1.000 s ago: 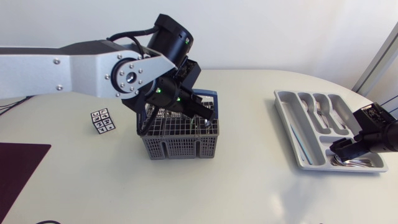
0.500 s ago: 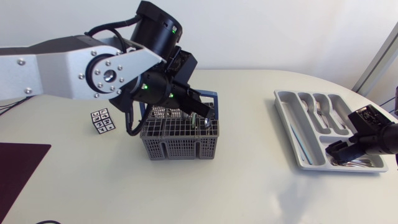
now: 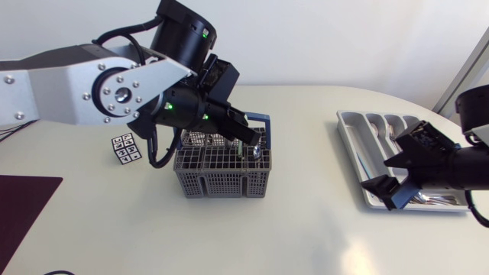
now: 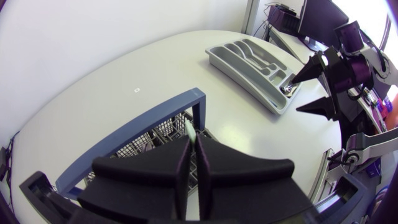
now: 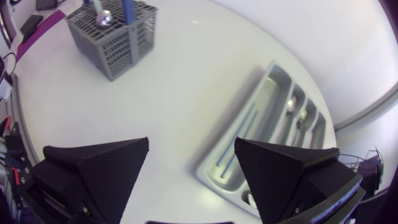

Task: Transfer all utensils from the basket to the drawer tray.

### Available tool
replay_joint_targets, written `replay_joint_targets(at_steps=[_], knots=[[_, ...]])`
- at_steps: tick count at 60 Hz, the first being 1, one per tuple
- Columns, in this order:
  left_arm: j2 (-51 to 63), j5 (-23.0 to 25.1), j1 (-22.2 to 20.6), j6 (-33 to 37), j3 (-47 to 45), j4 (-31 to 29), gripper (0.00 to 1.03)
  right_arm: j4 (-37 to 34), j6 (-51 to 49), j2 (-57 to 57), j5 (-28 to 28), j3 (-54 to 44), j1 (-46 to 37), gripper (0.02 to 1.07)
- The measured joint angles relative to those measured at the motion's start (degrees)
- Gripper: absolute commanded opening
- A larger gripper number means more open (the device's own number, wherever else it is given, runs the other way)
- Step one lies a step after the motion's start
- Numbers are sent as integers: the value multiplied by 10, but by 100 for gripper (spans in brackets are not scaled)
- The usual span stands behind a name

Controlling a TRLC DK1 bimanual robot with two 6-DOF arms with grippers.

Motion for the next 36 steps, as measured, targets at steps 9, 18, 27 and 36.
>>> replay_joint_targets(at_steps=[9, 18, 27, 36], knots=[[-12, 0, 1, 0, -5, 0, 3, -9, 41, 0, -16, 1, 108, 101], [-24, 6, 7, 0, -14, 3, 3, 2, 80, 3, -35, 11, 193, 101], [-35, 15, 14, 3, -22, 5, 3, 34, 112, 26, -40, 20, 245, 101], [-40, 18, 15, 4, -26, 6, 3, 58, 139, 49, -43, 23, 287, 101]])
